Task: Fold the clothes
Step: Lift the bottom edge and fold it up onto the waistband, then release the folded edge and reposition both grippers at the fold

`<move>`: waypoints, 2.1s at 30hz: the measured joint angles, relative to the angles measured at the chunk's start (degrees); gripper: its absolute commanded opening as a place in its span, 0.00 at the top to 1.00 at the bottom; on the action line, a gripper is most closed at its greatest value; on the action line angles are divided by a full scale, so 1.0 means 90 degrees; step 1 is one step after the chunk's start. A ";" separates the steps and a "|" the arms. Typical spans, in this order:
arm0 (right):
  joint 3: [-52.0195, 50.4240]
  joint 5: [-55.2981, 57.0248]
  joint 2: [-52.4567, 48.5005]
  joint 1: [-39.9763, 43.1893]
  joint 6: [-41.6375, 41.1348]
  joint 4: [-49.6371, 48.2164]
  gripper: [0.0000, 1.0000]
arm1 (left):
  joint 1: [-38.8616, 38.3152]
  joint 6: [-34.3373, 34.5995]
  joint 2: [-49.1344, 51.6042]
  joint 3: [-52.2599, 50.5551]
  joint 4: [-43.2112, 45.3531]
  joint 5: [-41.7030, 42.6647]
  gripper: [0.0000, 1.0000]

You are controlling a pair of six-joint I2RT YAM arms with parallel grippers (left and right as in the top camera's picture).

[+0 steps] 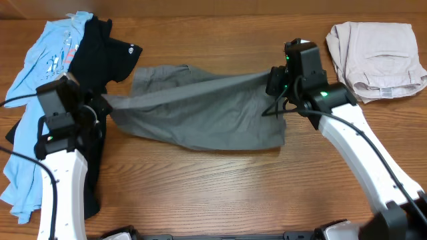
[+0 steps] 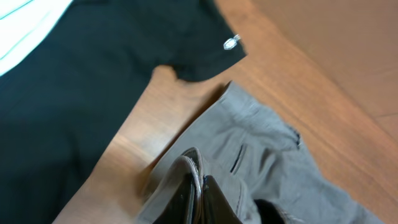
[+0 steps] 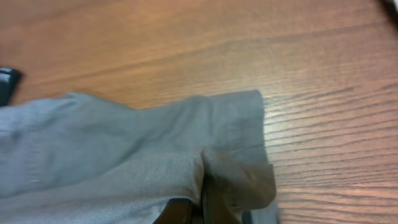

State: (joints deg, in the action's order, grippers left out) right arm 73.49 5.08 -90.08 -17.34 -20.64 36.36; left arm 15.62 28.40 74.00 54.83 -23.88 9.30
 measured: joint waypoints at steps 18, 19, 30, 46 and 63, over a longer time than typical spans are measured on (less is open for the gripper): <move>0.0000 0.0136 -0.1100 0.0466 0.0107 -0.0695 0.92 | -0.0906 0.0019 0.1826 0.0010 0.2295 -0.0709 0.75; 0.0000 0.0138 -0.1122 0.0488 0.0107 -0.0741 0.66 | -0.0906 0.0027 0.1882 0.0015 0.2446 -0.0719 0.53; 0.0078 0.0189 -0.1275 0.0845 0.0129 -0.0554 0.00 | -0.0903 -0.0090 0.1972 0.0032 0.3104 -0.0661 0.00; 0.0255 -0.0913 -0.1642 0.0845 0.0857 0.0580 0.13 | -0.0903 -0.1477 0.1860 0.0165 0.0906 0.0459 0.00; 0.0257 -0.1256 -0.2698 0.0845 0.0964 0.0080 0.28 | -0.0903 -0.1705 0.1851 0.0165 0.0495 0.0471 0.02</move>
State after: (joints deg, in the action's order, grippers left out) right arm 75.81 -6.22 -114.37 -9.74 -11.97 37.08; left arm 7.49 13.06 90.65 56.31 -19.42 13.54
